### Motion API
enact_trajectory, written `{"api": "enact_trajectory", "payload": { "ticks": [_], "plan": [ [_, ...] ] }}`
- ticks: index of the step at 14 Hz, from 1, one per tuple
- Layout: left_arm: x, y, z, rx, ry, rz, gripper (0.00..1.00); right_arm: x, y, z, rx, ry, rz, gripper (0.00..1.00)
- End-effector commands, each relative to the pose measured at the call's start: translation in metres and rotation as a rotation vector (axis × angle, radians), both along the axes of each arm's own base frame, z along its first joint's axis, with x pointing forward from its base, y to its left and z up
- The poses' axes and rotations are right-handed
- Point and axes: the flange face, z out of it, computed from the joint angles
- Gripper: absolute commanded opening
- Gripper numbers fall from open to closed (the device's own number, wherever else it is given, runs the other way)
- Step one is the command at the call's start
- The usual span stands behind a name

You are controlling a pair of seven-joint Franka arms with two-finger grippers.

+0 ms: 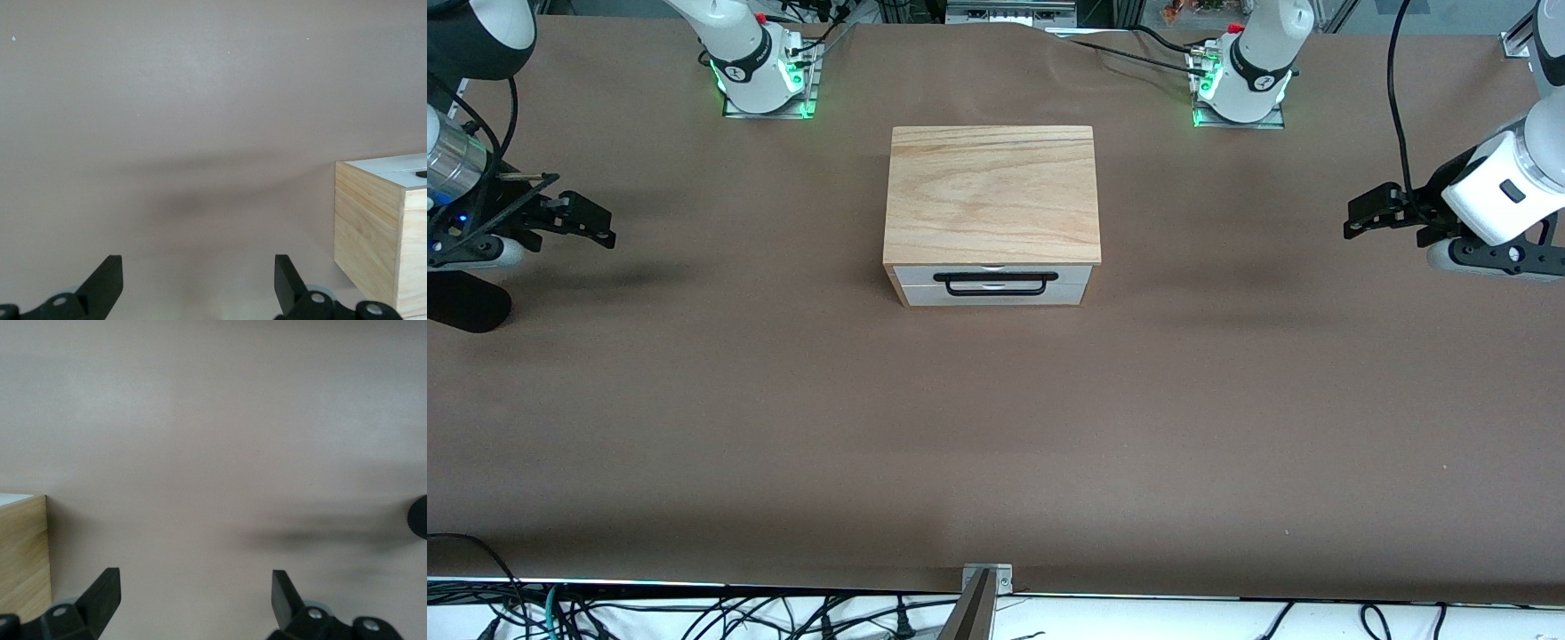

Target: Pull top drawer with both arms simultaneously

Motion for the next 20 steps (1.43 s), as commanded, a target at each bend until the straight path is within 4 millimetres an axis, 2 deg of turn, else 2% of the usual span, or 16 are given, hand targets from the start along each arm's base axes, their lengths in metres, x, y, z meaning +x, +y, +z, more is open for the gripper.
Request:
{"api": "enact_trajectory", "payload": {
  "ticks": [1, 6, 8, 10, 12, 13, 14, 16, 18, 20],
  "plan": [
    [0.002, 0.000, 0.002, 0.015, -0.013, -0.002, 1.00, 0.000, -0.001, 0.004, 0.015, 0.003, 0.006, 1.00],
    [0.008, 0.000, -0.010, -0.002, 0.005, -0.004, 1.00, 0.008, 0.004, -0.007, 0.037, 0.018, 0.006, 1.00],
    [0.012, -0.006, -0.020, -0.031, 0.024, -0.006, 1.00, 0.012, 0.014, -0.015, 0.076, 0.034, 0.010, 1.00],
    [0.019, -0.010, -0.038, -0.059, 0.057, -0.002, 1.00, 0.011, 0.024, -0.018, 0.174, 0.051, -0.007, 1.00],
    [0.024, -0.021, -0.043, -0.073, 0.060, -0.015, 1.00, 0.013, 0.038, -0.031, 0.333, 0.101, -0.037, 1.00],
    [0.031, -0.026, -0.046, -0.104, 0.063, -0.013, 1.00, 0.018, 0.043, -0.042, 0.396, 0.124, -0.043, 1.00],
    [0.037, -0.034, -0.059, -0.157, 0.087, -0.007, 1.00, 0.022, 0.048, -0.055, 0.443, 0.151, -0.041, 1.00],
    [0.049, -0.049, -0.098, -0.285, 0.163, 0.018, 1.00, 0.032, 0.061, -0.094, 0.547, 0.215, -0.026, 1.00],
    [0.059, -0.063, -0.130, -0.406, 0.223, 0.050, 1.00, 0.032, 0.070, -0.141, 0.718, 0.348, 0.019, 1.00],
    [0.067, -0.073, -0.143, -0.460, 0.243, 0.060, 1.00, 0.038, 0.073, -0.206, 0.887, 0.435, 0.019, 1.00]
  ]
}}
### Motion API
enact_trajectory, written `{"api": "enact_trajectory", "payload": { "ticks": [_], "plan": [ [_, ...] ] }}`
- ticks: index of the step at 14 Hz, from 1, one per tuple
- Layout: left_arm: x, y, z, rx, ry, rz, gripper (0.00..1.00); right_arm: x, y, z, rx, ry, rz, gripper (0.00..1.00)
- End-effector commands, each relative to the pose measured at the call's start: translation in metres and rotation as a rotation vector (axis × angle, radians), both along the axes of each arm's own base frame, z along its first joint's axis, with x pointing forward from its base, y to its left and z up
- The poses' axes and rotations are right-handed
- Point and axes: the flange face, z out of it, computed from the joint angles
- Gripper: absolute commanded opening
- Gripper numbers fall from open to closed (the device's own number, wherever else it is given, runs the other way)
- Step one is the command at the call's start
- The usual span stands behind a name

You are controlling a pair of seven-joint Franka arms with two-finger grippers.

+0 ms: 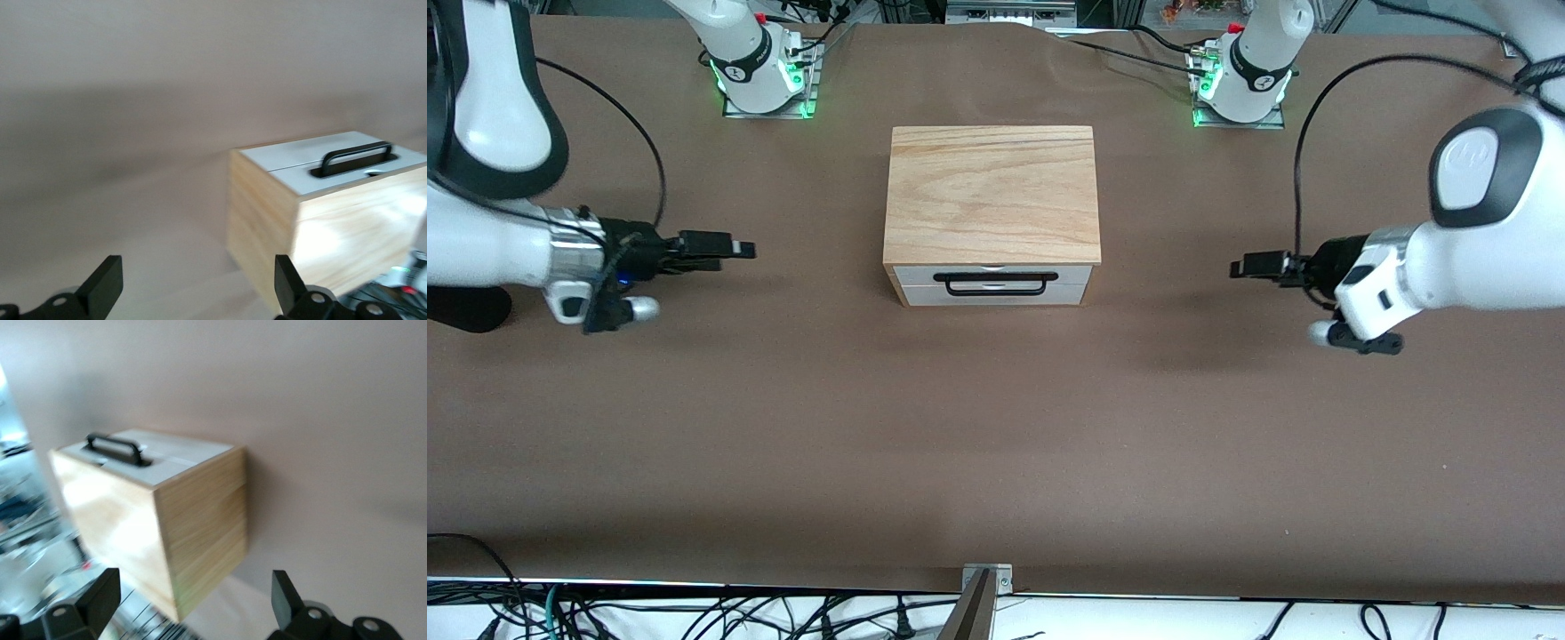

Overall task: Pull top drawer with both arms simultaneously
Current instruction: 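Move the left gripper and the right gripper toward the drawer handle ends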

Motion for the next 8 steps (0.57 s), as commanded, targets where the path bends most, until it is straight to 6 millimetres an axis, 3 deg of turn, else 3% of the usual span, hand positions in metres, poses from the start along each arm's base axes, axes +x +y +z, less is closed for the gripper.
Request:
{"api": "enact_trajectory", "payload": {
  "ticks": [1, 2, 4, 6, 8],
  "plan": [
    [0.018, -0.012, -0.011, -0.061, 0.002, -0.005, 1.00, 0.012, 0.007, -0.078, 0.211, 0.082, 0.002, 1.00],
    [0.022, -0.023, -0.021, -0.098, -0.012, -0.038, 1.00, 0.013, 0.025, -0.106, 0.273, 0.100, -0.002, 1.00],
    [0.034, -0.031, -0.050, -0.215, -0.068, -0.073, 1.00, 0.013, 0.063, -0.139, 0.402, 0.050, 0.010, 1.00],
    [0.040, -0.051, -0.083, -0.370, -0.096, -0.096, 1.00, 0.012, 0.099, -0.155, 0.422, -0.060, 0.040, 1.00],
    [0.044, -0.068, -0.109, -0.504, -0.146, -0.109, 1.00, 0.008, 0.131, -0.154, 0.471, -0.082, 0.027, 1.00]
  ]
}}
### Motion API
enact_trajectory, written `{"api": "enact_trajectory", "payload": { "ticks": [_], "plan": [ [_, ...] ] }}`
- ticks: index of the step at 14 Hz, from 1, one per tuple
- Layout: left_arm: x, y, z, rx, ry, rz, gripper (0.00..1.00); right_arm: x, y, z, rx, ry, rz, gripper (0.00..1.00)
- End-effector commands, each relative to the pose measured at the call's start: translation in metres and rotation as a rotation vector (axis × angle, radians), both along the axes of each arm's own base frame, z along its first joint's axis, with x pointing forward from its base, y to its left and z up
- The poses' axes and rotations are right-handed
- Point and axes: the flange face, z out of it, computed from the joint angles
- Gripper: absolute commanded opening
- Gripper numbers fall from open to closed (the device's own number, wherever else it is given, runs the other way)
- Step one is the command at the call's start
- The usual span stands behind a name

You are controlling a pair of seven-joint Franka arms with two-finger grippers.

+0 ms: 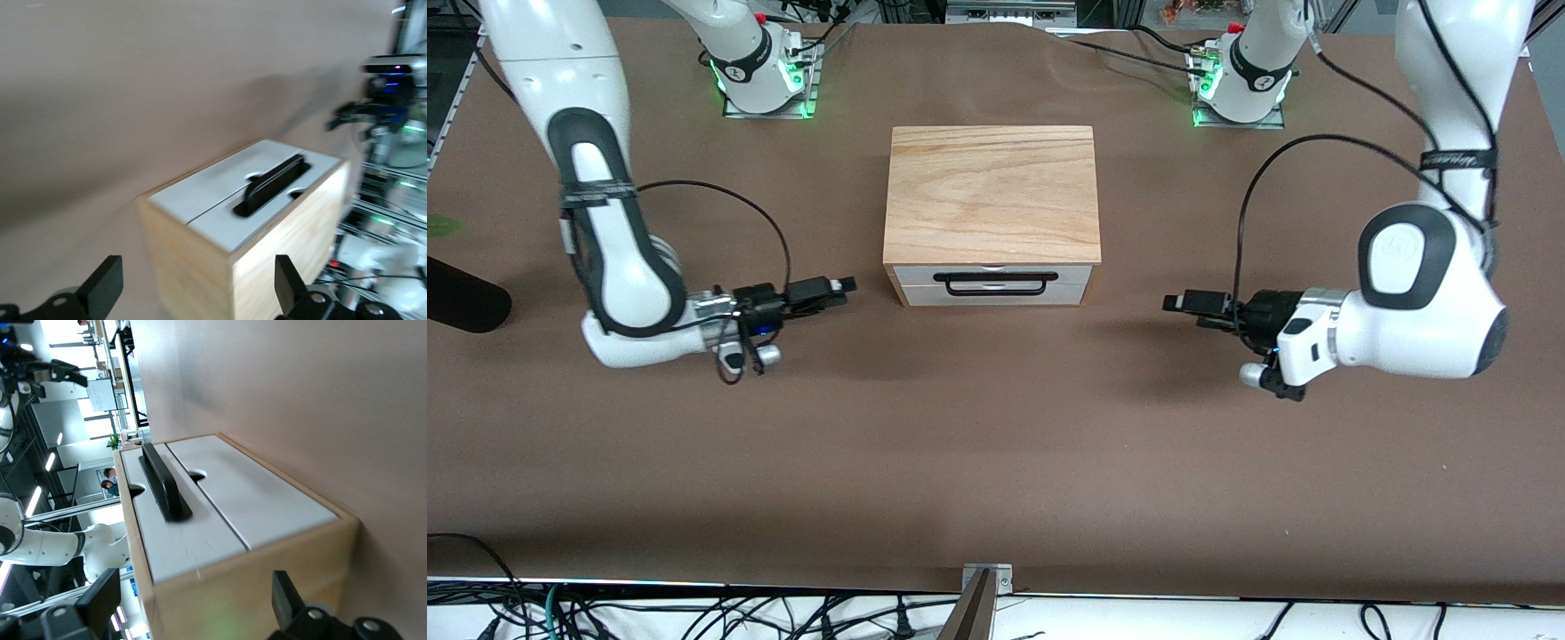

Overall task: Pull top drawer with both arms simultaneously
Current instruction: 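Move the left gripper and the right gripper toward the drawer handle ends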

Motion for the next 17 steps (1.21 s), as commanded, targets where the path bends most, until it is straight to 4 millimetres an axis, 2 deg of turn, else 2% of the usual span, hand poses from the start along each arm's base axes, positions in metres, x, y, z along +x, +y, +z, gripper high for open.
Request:
{"api": "enact_trajectory", "payload": {
  "ticks": [1, 2, 4, 6, 9, 10, 12, 14, 17],
  "plan": [
    [0.011, -0.025, -0.032, -0.162, -0.096, -0.035, 1.00, 0.001, 0.031, 0.017, 0.071, -0.054, -0.024, 1.00],
    [0.009, -0.036, -0.041, -0.207, -0.126, -0.046, 1.00, 0.000, 0.041, 0.017, 0.090, -0.069, -0.024, 1.00],
    [0.006, -0.049, -0.058, -0.271, -0.152, -0.062, 1.00, -0.004, 0.061, 0.002, 0.140, -0.094, -0.048, 1.00],
    [0.001, -0.053, -0.075, -0.343, -0.180, -0.058, 1.00, -0.013, 0.076, -0.013, 0.176, -0.125, -0.072, 1.00],
    [-0.023, -0.064, -0.117, -0.433, -0.186, -0.019, 1.00, -0.031, 0.100, -0.032, 0.177, -0.152, -0.118, 0.99],
    [-0.034, -0.068, -0.131, -0.468, -0.187, 0.007, 1.00, -0.036, 0.111, -0.038, 0.194, -0.156, -0.121, 0.92],
    [-0.054, -0.080, -0.159, -0.520, -0.173, 0.041, 1.00, -0.037, 0.120, -0.040, 0.225, -0.152, -0.152, 0.75],
    [-0.065, -0.092, -0.170, -0.536, -0.150, 0.060, 1.00, -0.039, 0.121, -0.042, 0.225, -0.150, -0.147, 0.59],
    [-0.080, -0.106, -0.178, -0.562, -0.114, 0.077, 0.99, -0.041, 0.121, -0.049, 0.231, -0.166, -0.140, 0.52]
  ]
}}
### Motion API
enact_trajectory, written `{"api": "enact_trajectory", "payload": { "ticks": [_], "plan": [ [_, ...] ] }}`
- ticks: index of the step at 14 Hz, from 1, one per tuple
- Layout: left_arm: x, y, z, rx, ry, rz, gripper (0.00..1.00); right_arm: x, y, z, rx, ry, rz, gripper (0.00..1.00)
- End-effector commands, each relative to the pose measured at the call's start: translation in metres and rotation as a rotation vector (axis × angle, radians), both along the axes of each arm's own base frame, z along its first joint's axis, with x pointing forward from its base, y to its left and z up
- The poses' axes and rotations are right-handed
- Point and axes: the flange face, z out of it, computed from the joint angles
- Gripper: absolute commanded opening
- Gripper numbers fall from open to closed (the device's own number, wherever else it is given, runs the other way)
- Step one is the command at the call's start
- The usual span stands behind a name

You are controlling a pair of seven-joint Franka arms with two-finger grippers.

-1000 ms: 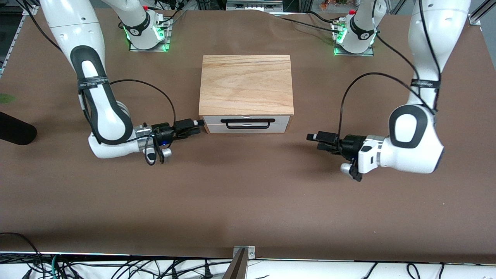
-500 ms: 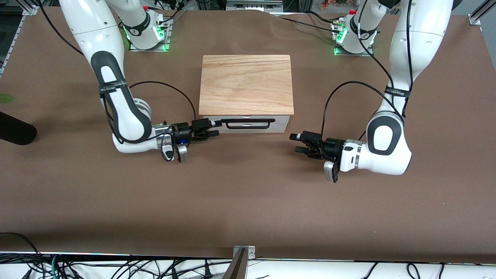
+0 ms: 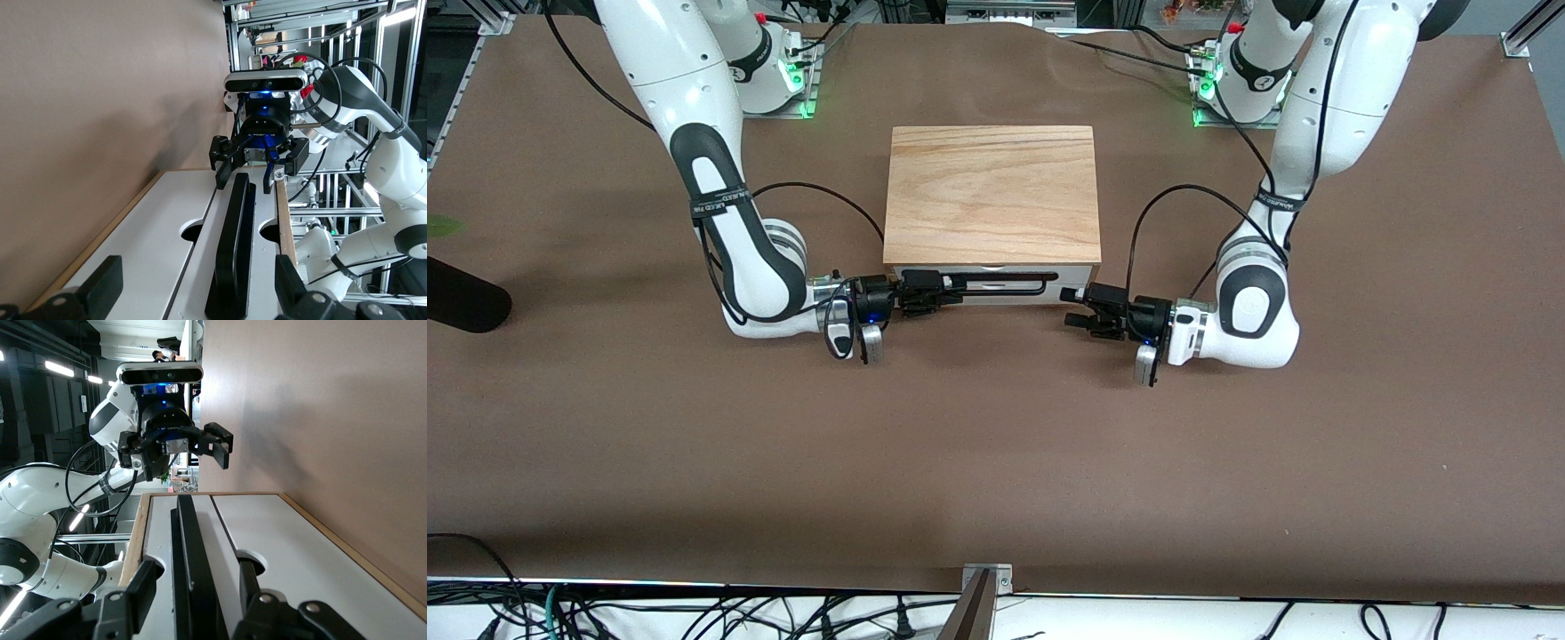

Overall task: Pull top drawer with both arms simultaneously
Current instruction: 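Move the left gripper and the right gripper toward the drawer handle ends, then close the left gripper and the right gripper on the black handle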

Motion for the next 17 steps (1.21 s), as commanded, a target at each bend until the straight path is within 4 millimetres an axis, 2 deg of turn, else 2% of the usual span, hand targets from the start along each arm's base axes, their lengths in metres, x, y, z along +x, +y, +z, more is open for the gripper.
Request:
{"api": "enact_trajectory", "payload": {
  "ticks": [1, 2, 3, 6, 11, 12, 14, 15, 17],
  "plan": [
    [-0.011, -0.009, 0.000, -0.032, -0.005, 0.027, 0.98, -0.004, 0.000, -0.005, 0.015, -0.033, -0.010, 0.48],
    [-0.012, -0.011, 0.001, -0.039, -0.003, 0.030, 0.95, -0.003, -0.001, -0.005, 0.017, -0.047, -0.010, 0.45],
    [-0.014, -0.013, 0.000, -0.039, 0.000, 0.027, 0.87, -0.003, -0.002, -0.006, 0.021, -0.069, -0.010, 0.42],
    [-0.017, -0.020, 0.002, -0.048, 0.000, 0.016, 0.58, -0.001, -0.005, -0.007, 0.026, -0.078, -0.012, 0.15],
    [-0.024, -0.030, 0.002, -0.060, 0.010, 0.000, 0.34, -0.003, -0.005, -0.008, 0.044, -0.068, 0.001, 0.01],
    [-0.023, -0.030, 0.003, -0.061, 0.009, 0.000, 0.33, -0.003, -0.005, -0.007, 0.049, -0.068, 0.003, 0.00],
    [-0.023, -0.029, 0.002, -0.062, 0.009, 0.000, 0.21, -0.001, -0.011, -0.006, 0.066, -0.059, 0.004, 0.00],
    [-0.024, -0.029, 0.003, -0.064, 0.008, -0.005, 0.08, 0.000, -0.013, -0.005, 0.073, -0.059, 0.005, 0.00],
    [-0.023, -0.029, 0.003, -0.069, -0.015, -0.007, 0.04, 0.000, -0.012, -0.003, 0.076, -0.064, 0.009, 0.00]
  ]
}}
